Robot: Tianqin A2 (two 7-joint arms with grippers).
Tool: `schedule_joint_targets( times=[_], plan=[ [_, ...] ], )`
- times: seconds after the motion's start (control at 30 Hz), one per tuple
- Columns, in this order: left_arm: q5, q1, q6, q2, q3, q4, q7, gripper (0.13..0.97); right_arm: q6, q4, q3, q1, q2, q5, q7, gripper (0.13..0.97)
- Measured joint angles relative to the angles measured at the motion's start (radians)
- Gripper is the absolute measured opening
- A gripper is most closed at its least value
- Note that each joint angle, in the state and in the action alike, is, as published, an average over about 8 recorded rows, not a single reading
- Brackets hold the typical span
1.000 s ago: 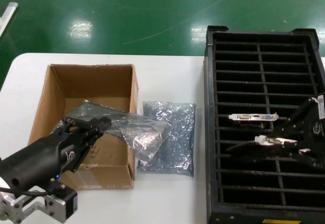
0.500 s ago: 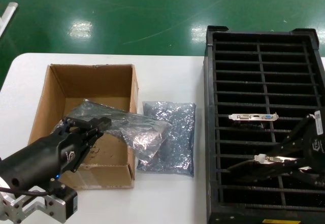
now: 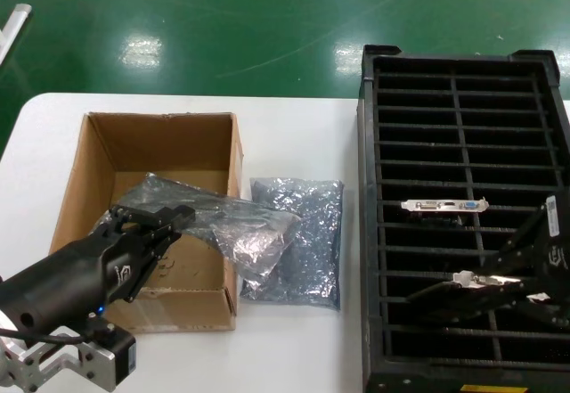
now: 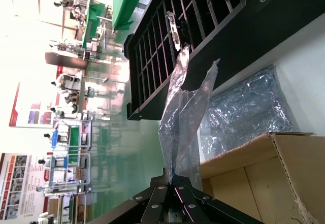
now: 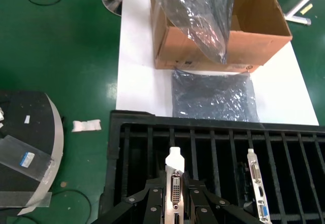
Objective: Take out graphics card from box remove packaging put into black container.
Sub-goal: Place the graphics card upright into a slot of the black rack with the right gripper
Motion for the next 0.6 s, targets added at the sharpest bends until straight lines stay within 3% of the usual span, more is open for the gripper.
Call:
schedule_joint_targets(
  times=[0.6],
  plan=[
    [0.000, 0.000, 0.000, 0.000, 0.000, 0.000, 0.000, 0.138, 0.018, -0.042, -0.015, -0.012, -0.027, -0.064, -0.028, 0.186]
  ],
)
